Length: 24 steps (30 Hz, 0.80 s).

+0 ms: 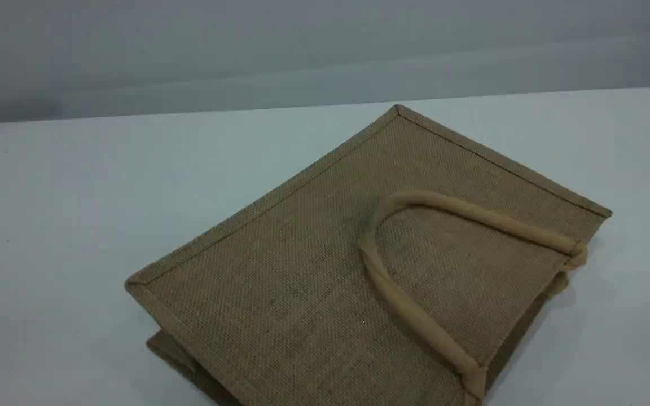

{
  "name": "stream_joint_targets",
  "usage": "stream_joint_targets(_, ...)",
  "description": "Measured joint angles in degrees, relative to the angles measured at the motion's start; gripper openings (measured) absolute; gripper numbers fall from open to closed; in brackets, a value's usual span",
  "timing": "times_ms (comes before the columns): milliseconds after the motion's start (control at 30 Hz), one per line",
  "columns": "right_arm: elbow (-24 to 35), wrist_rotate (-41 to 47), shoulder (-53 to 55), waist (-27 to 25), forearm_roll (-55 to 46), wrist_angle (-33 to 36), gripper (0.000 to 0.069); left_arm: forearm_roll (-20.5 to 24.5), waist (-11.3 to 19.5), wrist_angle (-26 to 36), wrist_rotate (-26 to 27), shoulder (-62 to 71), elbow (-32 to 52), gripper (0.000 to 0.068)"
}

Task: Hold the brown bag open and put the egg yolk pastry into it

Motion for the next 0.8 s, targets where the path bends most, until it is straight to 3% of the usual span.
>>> stream_joint_targets(167,0.0,0.0,0.0,0.0,0.0,0.0,0.0443,5.8,0.0,-0.3,-5.7,-11.2,4.9,0.0473)
stream_joint_targets(600,0.0,0.0,0.0,0.0,1.0,0.1,0.0443,4.8,0.0,-5.7,-4.5,-16.9,10.3,0.0468)
stream_joint_targets(800,0.0,0.0,0.0,0.0,1.0,0.1,0.0443,5.9,0.0,-5.1,-2.4,-16.9,11.2,0.0468)
